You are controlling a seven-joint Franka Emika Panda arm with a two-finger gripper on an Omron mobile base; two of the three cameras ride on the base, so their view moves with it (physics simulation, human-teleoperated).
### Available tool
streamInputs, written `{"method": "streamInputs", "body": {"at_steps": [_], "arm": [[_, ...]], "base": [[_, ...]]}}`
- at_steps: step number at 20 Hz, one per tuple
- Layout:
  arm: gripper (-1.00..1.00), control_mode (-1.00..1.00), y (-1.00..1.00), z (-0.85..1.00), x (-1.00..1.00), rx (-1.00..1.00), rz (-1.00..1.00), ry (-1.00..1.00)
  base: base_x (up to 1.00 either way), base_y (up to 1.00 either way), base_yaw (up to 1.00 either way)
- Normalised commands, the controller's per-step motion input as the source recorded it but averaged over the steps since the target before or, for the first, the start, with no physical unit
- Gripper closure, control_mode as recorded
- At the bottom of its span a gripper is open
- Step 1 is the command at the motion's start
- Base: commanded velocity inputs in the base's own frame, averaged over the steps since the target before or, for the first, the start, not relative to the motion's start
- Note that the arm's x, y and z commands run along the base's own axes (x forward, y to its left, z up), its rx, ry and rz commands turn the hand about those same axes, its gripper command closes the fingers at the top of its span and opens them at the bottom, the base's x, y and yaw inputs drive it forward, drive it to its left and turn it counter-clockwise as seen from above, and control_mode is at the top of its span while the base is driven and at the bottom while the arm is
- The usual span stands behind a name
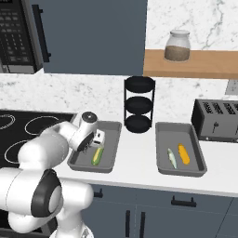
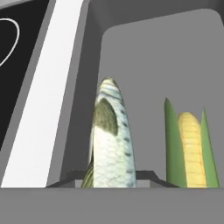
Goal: Place one corn and one fish in each tupperware on the nearby counter, to pack two identical lunches.
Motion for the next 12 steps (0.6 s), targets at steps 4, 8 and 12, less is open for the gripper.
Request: {"method": "streamInputs", "body": {"at_steps": [4, 8, 12], "arm": [[1.0, -1.0, 0.0, -0.29, 0.13, -0.02, 0.0, -0.06], [1.0, -1.0, 0.0, -0.05, 0.31, -0.02, 0.0, -0.07], [-1.0, -1.0, 0.0, -0.02, 0.37, -0.03, 0.0, -0.06]], "base": [[0.0, 0.0, 0.0], [0.0, 0.0, 0.0], [0.0, 0.0, 0.0]]}}
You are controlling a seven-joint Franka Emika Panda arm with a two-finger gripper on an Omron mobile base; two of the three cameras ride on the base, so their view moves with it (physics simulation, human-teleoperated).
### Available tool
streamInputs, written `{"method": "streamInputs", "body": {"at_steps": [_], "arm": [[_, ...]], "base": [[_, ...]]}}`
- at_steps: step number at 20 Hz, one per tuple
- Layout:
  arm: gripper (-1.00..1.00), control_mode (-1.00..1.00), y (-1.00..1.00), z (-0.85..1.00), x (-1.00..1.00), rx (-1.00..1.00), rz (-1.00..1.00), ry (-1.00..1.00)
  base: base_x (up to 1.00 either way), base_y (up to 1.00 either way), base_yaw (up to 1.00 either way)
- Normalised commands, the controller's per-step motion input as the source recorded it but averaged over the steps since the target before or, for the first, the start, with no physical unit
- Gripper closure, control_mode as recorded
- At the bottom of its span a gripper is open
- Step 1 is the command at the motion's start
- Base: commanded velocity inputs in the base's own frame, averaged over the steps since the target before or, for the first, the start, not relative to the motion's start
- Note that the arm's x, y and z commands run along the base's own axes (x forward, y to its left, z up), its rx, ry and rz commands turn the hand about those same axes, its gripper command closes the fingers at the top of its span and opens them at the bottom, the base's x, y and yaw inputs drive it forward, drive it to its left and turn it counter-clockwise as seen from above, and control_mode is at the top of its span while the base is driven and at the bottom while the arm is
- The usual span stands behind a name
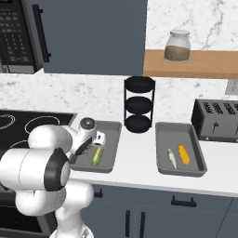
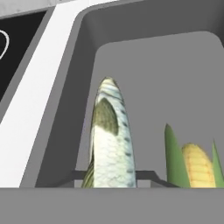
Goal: Place one corn and one fish in each tupperware on the nearby counter, to pack two identical lunches.
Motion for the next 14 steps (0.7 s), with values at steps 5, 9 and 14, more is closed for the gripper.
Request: {"method": "streamInputs", "body": {"at_steps": [5, 9, 14], "arm": [[-1.0, -1.0, 0.0, -0.01, 0.3, -0.03, 0.0, -0.03], [-1.0, -1.0, 0.0, 0.0, 0.04, -0.02, 0.0, -0.01], [-1.0, -1.0, -0.21, 0.52, -0.42, 0.0, -0.01, -0.04]], "base": [[0.0, 0.0, 0.0], [0.0, 0.0, 0.0], [0.0, 0.0, 0.0]]}}
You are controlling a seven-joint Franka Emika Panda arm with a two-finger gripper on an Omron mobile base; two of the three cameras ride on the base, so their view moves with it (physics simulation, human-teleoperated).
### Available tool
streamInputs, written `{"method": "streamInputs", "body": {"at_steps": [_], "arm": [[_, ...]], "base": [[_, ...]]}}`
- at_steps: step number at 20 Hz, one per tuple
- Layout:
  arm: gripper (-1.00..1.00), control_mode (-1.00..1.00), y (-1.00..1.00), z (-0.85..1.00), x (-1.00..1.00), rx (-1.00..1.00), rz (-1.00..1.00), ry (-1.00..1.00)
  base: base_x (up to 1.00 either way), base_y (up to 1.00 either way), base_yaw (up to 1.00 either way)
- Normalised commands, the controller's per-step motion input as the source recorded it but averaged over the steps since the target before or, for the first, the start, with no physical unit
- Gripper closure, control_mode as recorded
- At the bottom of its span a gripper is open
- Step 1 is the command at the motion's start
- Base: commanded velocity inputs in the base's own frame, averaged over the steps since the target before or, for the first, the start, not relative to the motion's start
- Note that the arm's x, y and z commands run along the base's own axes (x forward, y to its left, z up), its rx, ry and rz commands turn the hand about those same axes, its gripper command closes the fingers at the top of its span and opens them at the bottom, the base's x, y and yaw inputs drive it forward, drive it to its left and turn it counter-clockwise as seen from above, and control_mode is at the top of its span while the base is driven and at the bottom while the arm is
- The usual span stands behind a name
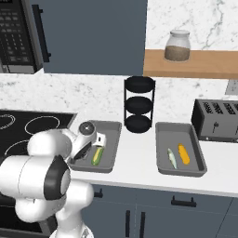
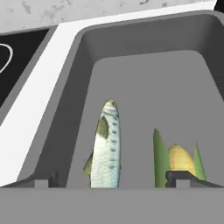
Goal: Place one corn and one fish in each tupperware on the nearby counter, to pack two identical lunches.
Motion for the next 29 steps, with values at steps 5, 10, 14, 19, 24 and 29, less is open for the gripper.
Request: {"method": "streamInputs", "body": {"at_steps": [5, 10, 14, 19, 24, 29], "arm": [[-1.0, -1.0, -0.51, 1.0, -0.86, 0.0, -0.03, -0.15], [-1.0, -1.0, -0.43, 0.98, -0.78, 0.0, 0.0, -0.18], [-1.0, -1.0, -0.54, 0.64, -0.99, 0.0, 0.0, -0.13], [-1.0, -1.0, -0.59, 0.69, -1.0, 0.0, 0.0, -0.03], [-1.0, -1.0, -0.56, 0.57, -1.0, 0.0, -0.03, 0.0], [-1.0, -1.0, -0.38, 0.12, -0.45, 0.11, -0.01, -0.13]], "base": [[0.0, 0.0, 0.0], [0.0, 0.0, 0.0], [0.0, 0.0, 0.0], [0.0, 0.0, 0.0], [0.0, 0.0, 0.0], [0.0, 0.0, 0.0]]}}
